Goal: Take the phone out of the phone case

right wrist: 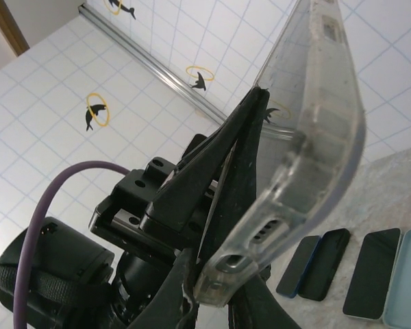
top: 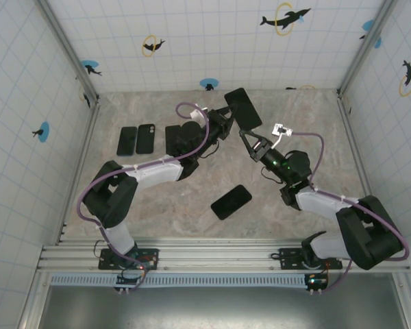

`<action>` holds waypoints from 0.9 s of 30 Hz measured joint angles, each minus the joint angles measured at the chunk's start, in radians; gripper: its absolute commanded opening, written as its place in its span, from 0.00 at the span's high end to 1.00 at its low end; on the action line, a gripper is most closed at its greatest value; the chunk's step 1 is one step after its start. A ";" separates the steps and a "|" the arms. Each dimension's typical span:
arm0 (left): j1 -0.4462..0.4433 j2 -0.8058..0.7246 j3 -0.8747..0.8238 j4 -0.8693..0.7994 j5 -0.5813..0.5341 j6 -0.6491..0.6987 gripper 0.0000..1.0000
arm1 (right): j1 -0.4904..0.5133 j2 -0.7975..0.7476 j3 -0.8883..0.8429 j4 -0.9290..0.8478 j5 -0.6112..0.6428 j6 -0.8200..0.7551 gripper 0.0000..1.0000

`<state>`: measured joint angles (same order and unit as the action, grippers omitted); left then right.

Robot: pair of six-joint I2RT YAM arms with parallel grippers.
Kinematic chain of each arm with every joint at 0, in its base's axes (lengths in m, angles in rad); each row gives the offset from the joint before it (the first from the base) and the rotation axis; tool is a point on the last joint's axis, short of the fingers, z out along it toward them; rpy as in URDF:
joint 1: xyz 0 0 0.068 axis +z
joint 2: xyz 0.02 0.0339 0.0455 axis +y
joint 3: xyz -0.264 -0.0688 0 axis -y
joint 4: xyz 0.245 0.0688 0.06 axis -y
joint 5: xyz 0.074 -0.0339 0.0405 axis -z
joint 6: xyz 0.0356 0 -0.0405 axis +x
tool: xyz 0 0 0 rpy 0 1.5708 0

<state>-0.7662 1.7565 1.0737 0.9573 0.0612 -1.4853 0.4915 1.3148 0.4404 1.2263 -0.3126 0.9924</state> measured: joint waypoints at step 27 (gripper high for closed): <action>0.026 0.024 0.055 -0.064 0.157 0.005 1.00 | -0.052 -0.035 -0.016 -0.098 -0.117 -0.093 0.97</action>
<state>-0.7403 1.7805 1.1286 0.8936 0.2180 -1.4807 0.4393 1.2800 0.4240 1.1278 -0.4294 0.8989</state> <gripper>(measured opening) 0.128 0.130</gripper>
